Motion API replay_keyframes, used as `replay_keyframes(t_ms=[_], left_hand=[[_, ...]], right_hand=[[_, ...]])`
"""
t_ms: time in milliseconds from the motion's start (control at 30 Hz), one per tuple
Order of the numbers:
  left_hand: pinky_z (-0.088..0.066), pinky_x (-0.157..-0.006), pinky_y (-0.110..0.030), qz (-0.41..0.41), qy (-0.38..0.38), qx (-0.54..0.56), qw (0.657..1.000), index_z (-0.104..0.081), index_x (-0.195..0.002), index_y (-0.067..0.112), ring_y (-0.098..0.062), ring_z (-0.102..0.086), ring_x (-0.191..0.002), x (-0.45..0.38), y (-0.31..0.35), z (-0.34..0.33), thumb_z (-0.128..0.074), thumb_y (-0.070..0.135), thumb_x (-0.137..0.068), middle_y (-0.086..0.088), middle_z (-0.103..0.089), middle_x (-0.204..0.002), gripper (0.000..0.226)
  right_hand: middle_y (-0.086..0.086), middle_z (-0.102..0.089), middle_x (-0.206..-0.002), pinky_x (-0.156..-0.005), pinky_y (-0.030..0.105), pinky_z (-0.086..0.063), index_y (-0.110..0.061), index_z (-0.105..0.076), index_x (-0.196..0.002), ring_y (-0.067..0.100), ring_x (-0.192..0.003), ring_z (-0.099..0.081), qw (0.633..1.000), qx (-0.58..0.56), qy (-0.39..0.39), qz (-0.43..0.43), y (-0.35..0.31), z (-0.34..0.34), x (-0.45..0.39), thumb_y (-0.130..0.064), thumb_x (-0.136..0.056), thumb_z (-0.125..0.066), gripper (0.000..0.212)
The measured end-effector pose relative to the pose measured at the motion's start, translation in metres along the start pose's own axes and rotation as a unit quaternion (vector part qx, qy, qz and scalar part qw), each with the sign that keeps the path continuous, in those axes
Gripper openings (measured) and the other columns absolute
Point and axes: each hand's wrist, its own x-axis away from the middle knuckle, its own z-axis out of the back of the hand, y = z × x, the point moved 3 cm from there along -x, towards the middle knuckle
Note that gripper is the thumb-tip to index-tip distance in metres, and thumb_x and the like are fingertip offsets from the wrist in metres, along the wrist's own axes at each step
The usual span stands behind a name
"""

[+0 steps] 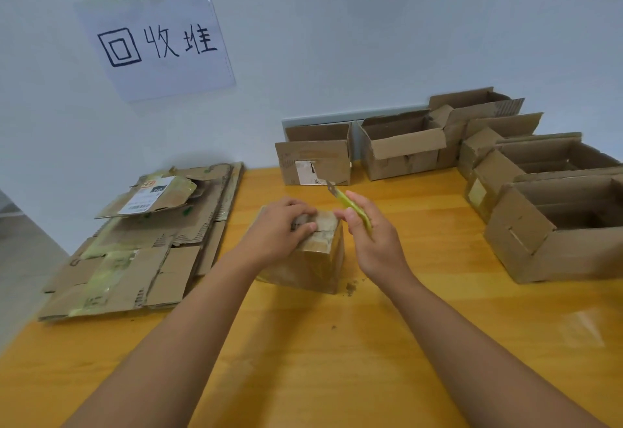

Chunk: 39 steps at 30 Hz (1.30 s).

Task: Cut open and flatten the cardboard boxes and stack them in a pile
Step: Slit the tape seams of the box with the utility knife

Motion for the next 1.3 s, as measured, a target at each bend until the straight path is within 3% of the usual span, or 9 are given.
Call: replay_keyframes(t_ms=[67,200,367,467,533,633,733,1133,1300], left_hand=[[-0.025,-0.102,-0.021,-0.005,-0.030,-0.009,1.000,-0.054,-0.139,0.023,-0.015,-0.041,-0.131,-0.001,0.003,0.002,-0.058,0.033,-0.098,0.005,-0.047,-0.144,0.043],[-0.026,-0.110,-0.026,-0.012,-0.080,-0.027,0.996,-0.044,-0.147,0.022,-0.016,-0.036,-0.137,-0.003,0.006,0.003,-0.058,0.034,-0.097,0.003,-0.038,-0.152,0.053],[-0.035,-0.105,-0.029,-0.059,-0.050,-0.080,0.994,-0.049,-0.142,0.022,-0.016,-0.045,-0.129,-0.001,0.015,0.002,-0.054,0.029,-0.100,0.004,-0.047,-0.144,0.043],[-0.035,-0.102,-0.024,-0.065,-0.012,-0.052,0.996,-0.054,-0.138,0.022,-0.013,-0.048,-0.125,0.004,0.013,-0.003,-0.049,0.028,-0.102,0.005,-0.053,-0.140,0.037],[-0.032,-0.099,-0.020,-0.070,0.008,-0.041,0.997,-0.056,-0.136,0.022,-0.011,-0.048,-0.125,0.005,0.010,-0.005,-0.048,0.028,-0.103,0.006,-0.056,-0.138,0.035],[-0.034,-0.096,-0.019,-0.076,0.022,-0.017,0.997,-0.059,-0.133,0.021,-0.011,-0.051,-0.122,0.004,0.006,-0.007,-0.049,0.028,-0.102,0.006,-0.059,-0.133,0.032],[-0.034,-0.094,-0.019,-0.079,0.031,-0.008,0.996,-0.060,-0.132,0.023,-0.009,-0.051,-0.121,0.003,0.003,-0.008,-0.050,0.029,-0.102,0.009,-0.059,-0.132,0.032],[-0.031,-0.099,-0.020,-0.085,0.027,-0.026,0.996,-0.056,-0.137,0.034,-0.006,-0.045,-0.128,0.002,0.000,-0.009,-0.047,0.034,-0.103,0.015,-0.053,-0.140,0.036],[-0.033,-0.096,-0.020,-0.089,0.038,-0.018,0.995,-0.058,-0.134,0.034,-0.005,-0.047,-0.123,0.001,-0.001,-0.010,-0.048,0.034,-0.102,0.017,-0.056,-0.135,0.034]], right_hand=[[-0.015,-0.069,-0.115,-0.088,0.034,-0.053,-0.039,-0.047,-0.139,-0.001,-0.094,-0.062,1.000,0.028,0.008,-0.006,0.004,-0.006,0.002,-0.048,-0.102,-0.041,0.039],[-0.025,-0.069,-0.112,-0.094,0.045,-0.054,-0.046,-0.045,-0.136,0.003,-0.112,-0.062,1.000,0.001,0.018,-0.022,0.011,-0.007,0.002,-0.047,-0.103,-0.040,0.034],[-0.008,-0.071,-0.111,-0.082,0.028,-0.059,-0.033,-0.049,-0.134,0.005,-0.107,-0.066,0.995,-0.096,0.006,-0.037,0.003,-0.006,0.002,-0.027,-0.105,-0.045,0.030],[0.000,-0.072,-0.096,-0.076,0.028,-0.058,-0.023,-0.061,-0.126,0.012,-0.090,-0.070,0.982,-0.163,0.049,-0.083,0.003,0.012,-0.003,-0.017,-0.101,-0.055,0.026],[0.001,-0.063,-0.073,-0.066,0.028,-0.050,-0.014,-0.069,-0.109,0.016,-0.070,-0.060,0.966,-0.222,0.080,-0.103,0.003,0.026,-0.005,-0.012,-0.096,-0.062,0.015],[0.000,-0.042,-0.055,-0.052,0.026,-0.031,-0.005,-0.064,-0.090,0.014,-0.053,-0.037,0.940,-0.301,0.080,-0.136,0.006,0.033,-0.003,0.003,-0.093,-0.058,0.011],[-0.001,-0.037,-0.054,-0.046,0.023,-0.027,-0.004,-0.059,-0.086,0.014,-0.050,-0.030,0.927,-0.331,0.050,-0.171,0.013,0.027,-0.001,0.013,-0.090,-0.050,0.020],[0.006,-0.053,-0.051,-0.040,0.023,-0.033,-0.005,-0.057,-0.072,0.014,-0.041,-0.044,0.944,-0.197,0.066,-0.258,0.010,0.005,-0.017,-0.004,-0.091,-0.052,0.020],[0.003,-0.051,-0.051,-0.042,0.025,-0.034,-0.003,-0.058,-0.084,0.014,-0.045,-0.041,0.945,-0.145,0.098,-0.275,0.012,0.000,-0.029,-0.009,-0.089,-0.053,0.009]])
